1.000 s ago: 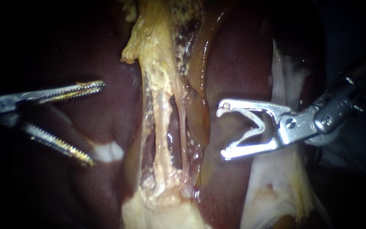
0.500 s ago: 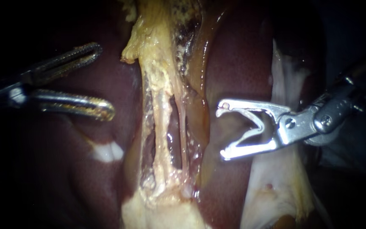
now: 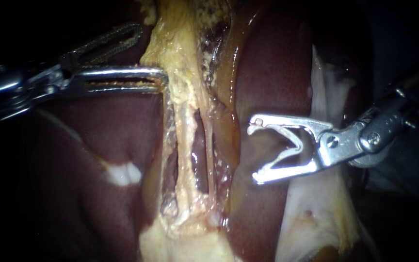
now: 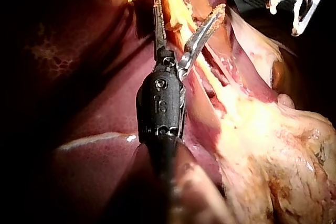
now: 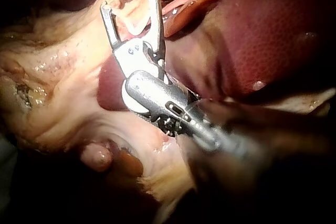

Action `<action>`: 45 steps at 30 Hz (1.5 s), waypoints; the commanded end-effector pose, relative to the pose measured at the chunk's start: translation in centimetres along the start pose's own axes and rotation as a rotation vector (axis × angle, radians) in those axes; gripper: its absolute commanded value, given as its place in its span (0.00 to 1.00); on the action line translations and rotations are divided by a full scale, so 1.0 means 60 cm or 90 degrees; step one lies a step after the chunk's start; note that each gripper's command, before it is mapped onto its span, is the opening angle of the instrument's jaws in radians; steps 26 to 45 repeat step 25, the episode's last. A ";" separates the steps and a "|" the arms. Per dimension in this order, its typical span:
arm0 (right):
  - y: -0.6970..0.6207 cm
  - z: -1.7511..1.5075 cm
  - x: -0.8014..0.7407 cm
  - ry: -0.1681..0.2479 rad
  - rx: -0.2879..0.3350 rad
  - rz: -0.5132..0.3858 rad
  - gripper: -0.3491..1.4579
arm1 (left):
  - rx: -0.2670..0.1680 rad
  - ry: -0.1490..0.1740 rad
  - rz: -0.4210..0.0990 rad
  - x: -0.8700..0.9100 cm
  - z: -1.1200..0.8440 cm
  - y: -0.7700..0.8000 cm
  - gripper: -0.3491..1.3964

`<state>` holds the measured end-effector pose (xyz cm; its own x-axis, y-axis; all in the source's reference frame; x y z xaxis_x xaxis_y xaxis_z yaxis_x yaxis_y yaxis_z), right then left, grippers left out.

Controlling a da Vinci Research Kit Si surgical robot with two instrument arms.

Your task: Grabbing gallbladder

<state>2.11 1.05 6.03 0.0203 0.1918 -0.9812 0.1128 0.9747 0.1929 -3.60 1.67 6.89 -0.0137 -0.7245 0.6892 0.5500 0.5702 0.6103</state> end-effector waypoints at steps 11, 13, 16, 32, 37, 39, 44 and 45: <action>0.0000 0.0000 0.0000 0.000 0.001 0.000 0.53 | 0.002 0.058 -0.050 0.0005 -0.0012 0.0036 0.00; 0.0000 0.0000 0.0000 0.000 0.001 0.000 0.53 | 0.001 0.072 -0.056 0.0005 -0.0018 0.0040 0.00; 0.0000 0.0000 0.0000 0.000 0.001 0.000 0.53 | -0.002 0.083 -0.059 0.0003 -0.0021 0.0041 0.00; 0.0000 0.0000 0.0000 0.000 0.001 0.000 0.53 | -0.002 0.083 -0.059 0.0002 -0.0020 0.0038 0.00; 0.0000 0.0000 0.0000 0.000 0.001 0.000 0.53 | -0.002 0.083 -0.059 0.0002 -0.0020 0.0038 0.00; 0.0000 0.0000 0.0000 0.000 0.001 0.000 0.53 | -0.002 0.083 -0.059 0.0002 -0.0020 0.0038 0.00; 0.0000 0.0000 0.0000 0.000 0.001 0.000 0.53 | -0.002 0.083 -0.059 0.0002 -0.0020 0.0038 0.00; 0.0000 0.0000 0.0000 0.000 0.001 0.000 0.53 | -0.002 0.083 -0.059 0.0002 -0.0020 0.0038 0.00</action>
